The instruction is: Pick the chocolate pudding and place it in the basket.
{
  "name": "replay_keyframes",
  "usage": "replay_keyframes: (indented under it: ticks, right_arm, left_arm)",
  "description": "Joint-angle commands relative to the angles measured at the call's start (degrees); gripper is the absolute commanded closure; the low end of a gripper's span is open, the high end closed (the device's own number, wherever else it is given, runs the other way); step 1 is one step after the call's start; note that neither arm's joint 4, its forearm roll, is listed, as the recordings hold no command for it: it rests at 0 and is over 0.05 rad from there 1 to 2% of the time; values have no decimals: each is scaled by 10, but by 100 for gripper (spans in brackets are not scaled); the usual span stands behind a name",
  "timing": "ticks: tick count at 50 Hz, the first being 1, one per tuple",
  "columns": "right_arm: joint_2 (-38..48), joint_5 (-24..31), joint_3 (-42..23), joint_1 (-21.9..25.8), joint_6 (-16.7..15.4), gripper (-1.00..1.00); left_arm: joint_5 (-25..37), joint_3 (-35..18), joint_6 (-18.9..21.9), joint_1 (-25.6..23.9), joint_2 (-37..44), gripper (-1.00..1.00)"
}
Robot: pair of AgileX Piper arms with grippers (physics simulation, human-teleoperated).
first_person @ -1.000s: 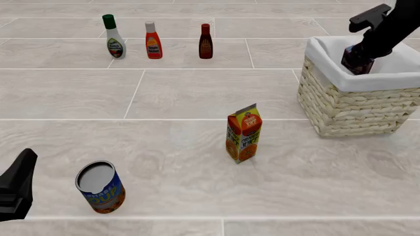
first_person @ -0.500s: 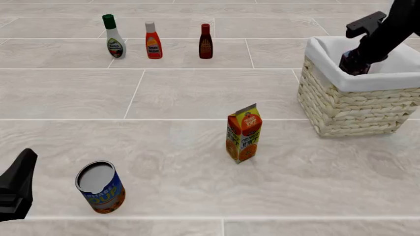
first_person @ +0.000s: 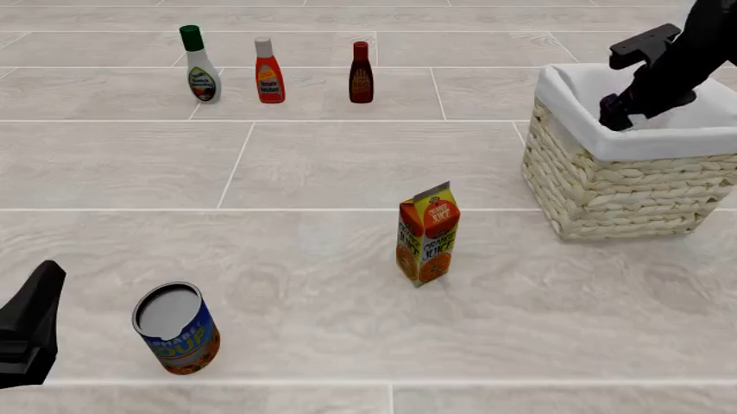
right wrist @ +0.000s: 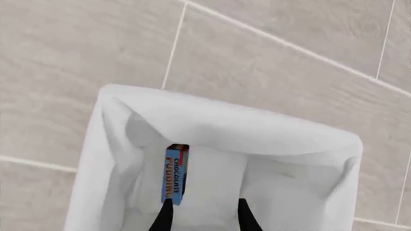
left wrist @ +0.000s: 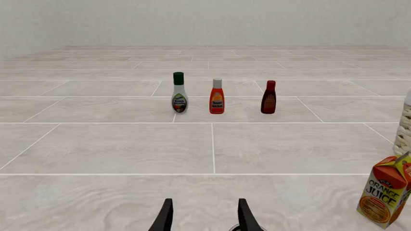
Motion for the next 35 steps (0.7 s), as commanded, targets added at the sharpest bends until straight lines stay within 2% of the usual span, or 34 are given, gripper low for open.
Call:
replay_keyframes:
  ticks: [1,18,35]
  right_arm:
    - [-2,2,-2,3,7,-100]
    - [-40,14,4,10,6,-100]
    - [-148,10,88,12,4,-100]
  left_arm:
    - [1,0,0,0,-1,-100]
    - [1,0,0,0,-1,-100]
    - [1,0,0,0,-1,-100]
